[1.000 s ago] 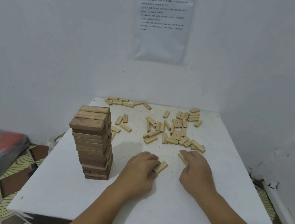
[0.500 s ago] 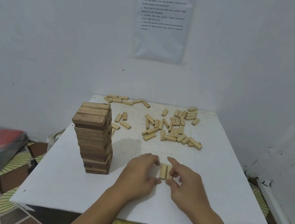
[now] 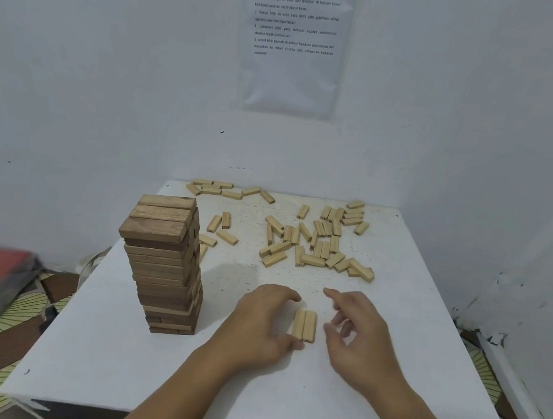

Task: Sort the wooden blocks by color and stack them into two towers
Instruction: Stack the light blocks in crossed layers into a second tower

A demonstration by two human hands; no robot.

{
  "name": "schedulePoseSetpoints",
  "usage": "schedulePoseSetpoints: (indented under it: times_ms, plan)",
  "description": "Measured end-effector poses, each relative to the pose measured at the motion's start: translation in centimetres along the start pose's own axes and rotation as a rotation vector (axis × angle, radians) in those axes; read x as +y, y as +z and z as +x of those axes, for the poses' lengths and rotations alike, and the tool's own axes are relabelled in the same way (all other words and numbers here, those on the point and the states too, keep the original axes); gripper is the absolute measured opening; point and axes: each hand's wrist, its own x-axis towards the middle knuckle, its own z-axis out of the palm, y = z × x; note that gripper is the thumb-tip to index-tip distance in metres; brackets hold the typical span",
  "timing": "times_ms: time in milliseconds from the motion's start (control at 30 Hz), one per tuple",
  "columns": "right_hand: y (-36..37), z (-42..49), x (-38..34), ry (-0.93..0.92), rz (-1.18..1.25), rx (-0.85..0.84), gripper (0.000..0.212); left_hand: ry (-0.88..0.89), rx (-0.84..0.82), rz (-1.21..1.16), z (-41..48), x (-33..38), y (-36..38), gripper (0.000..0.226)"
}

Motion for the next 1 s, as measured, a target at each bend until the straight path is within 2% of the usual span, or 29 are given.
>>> schedulePoseSetpoints:
  times_ms: [100,233,300,367,567,733,867,1000]
  plan:
    - [-1.2,2.4,1.8,0.119,-0.180,0.130,0.049,-0.018,-0.046,-0.035,0.4,0.1,0.1,0.072]
    - [-2.3,5.6,2.8,0.328,-0.565,-0.082,0.058,-0.045,-0.082,-0.077,0.5,0.3,0.6,0.073]
    - [-2.4,6.6,3.0,0.324,-0.638,-0.153,0.059,-0.019,-0.074,-0.059,0.6,0.4,1.0,0.071]
    - [-2.3,7.2,3.6,0.302,-0.665,-0.148,0.052,-0.030,-0.059,-0.047,0.7,0.5,1.2,0.069]
    - [-1.4,6.0,3.7,0.263,-0.503,-0.047,0.032,-0.060,-0.040,-0.076,0.4,0.9,0.8,0.070]
    - [-0.4,2.2,1.4,0.087,-0.363,-0.059,0.023,-0.088,-0.036,-0.089,0.3,0.8,0.6,0.072]
    - [0.0,0.4,0.0,0.100,-0.216,-0.174,0.023,-0.112,-0.055,-0.115,0.2,0.7,0.4,0.076]
    - [-1.1,-0.4,-0.9,0.086,-0.097,-0.218,0.037,-0.113,-0.075,-0.120,-0.3,0.3,-0.1,0.078]
